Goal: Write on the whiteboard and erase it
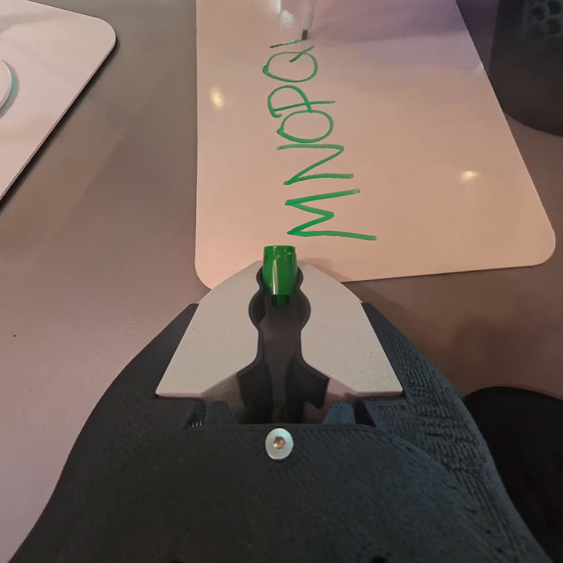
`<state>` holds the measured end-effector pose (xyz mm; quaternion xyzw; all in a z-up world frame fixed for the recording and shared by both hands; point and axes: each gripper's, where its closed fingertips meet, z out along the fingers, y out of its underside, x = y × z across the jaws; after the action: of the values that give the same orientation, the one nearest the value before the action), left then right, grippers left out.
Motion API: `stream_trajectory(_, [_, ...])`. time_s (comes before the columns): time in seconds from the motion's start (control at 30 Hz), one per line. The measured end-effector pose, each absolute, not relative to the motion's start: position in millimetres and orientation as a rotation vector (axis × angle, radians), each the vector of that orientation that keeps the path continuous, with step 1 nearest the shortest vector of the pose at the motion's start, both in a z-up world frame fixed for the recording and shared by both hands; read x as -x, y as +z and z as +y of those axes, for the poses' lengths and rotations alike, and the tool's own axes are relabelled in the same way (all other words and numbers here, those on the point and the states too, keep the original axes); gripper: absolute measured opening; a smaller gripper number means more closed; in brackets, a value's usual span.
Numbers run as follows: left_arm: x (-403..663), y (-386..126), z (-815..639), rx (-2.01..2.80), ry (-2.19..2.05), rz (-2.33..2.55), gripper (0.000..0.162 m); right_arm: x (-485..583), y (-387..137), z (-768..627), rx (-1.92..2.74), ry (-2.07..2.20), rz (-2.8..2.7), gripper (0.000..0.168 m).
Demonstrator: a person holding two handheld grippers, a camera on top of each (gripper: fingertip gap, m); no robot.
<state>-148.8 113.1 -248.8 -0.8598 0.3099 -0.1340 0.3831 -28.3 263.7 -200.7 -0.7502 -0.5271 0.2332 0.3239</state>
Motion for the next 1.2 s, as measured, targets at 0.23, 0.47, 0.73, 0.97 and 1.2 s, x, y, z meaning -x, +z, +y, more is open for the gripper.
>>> stream_trajectory(0.23, [148, -249, 113, 2.195, -0.347, 0.789, 0.016, 51, -198, 269, 1.91, 0.629, -1.382, 0.019])
stream_trajectory(0.47, [148, -249, 113, 2.196, -0.353, 0.789, 0.016, 61, -192, 276, 1.868, 0.688, -1.329, 0.018])
stream_trajectory(0.73, [148, -249, 113, 2.196, -0.357, 0.787, 0.016, 63, -187, 280, 1.821, 0.813, -1.249, 0.018])
stream_trajectory(0.97, [148, -249, 113, 2.196, -0.357, 0.787, 0.016, 55, -193, 299, 1.838, 0.715, -1.207, 0.019])
stream_trajectory(1.2, [148, -249, 113, 2.196, -0.357, 0.787, 0.016, 42, -197, 272, 1.892, 0.752, -1.238, 0.019])
